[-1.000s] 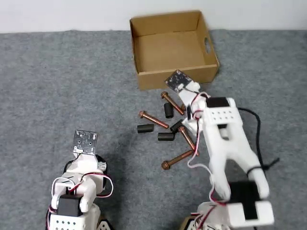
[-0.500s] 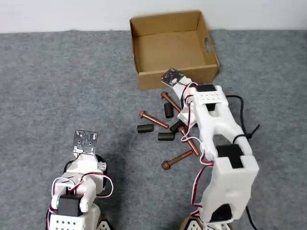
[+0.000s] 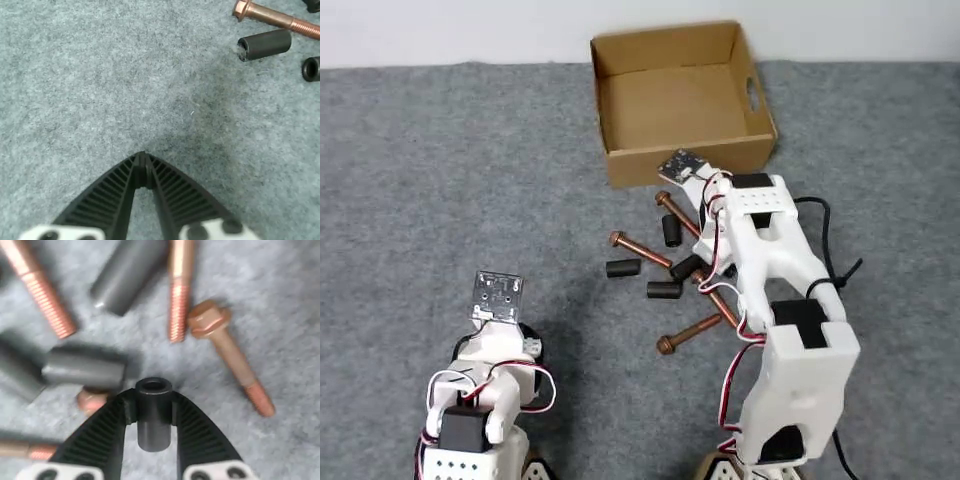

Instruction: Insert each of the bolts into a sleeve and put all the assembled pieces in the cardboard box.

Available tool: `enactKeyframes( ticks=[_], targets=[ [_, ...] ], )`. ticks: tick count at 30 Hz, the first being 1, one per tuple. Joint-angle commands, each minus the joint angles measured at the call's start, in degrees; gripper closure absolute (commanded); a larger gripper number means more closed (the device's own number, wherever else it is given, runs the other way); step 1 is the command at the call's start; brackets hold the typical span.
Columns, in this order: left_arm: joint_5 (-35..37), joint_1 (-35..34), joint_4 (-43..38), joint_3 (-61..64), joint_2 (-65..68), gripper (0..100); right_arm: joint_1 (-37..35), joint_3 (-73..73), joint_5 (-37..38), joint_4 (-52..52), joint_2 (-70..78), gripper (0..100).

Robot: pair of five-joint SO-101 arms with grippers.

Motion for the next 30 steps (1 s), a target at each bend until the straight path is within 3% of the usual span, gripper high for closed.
enactKeyframes(
  ticks=[1,5,11,17,22,30],
  targets=[
    [-0.35,-0.35,0.26,-0.31,-0.53,99,-0.04,-0.88,0.09,5.41,-8.31,98.9],
    [-0.35,-0.35,0.26,-0.31,-0.53,99,0.04,-0.88,-3.08,11.74,-15.69,98.9],
    [-0.35,-0.35,0.26,-0.31,-0.53,99,1.98,-0.53,-19.25,19.21,-25.98,98.9],
    [-0.35,-0.35,0.26,-0.31,-0.53,99,8.75,-0.53,-34.29,28.26,-33.98,99.0],
    [-0.35,-0.35,0.26,-0.31,-0.53,99,15.43,-0.44,-36.48,34.07,-41.8,99.0],
    [-0.35,-0.35,0.26,-0.31,-0.53,99,26.15,4.04,-41.67,34.33,-58.24,99.1]
  ],
)
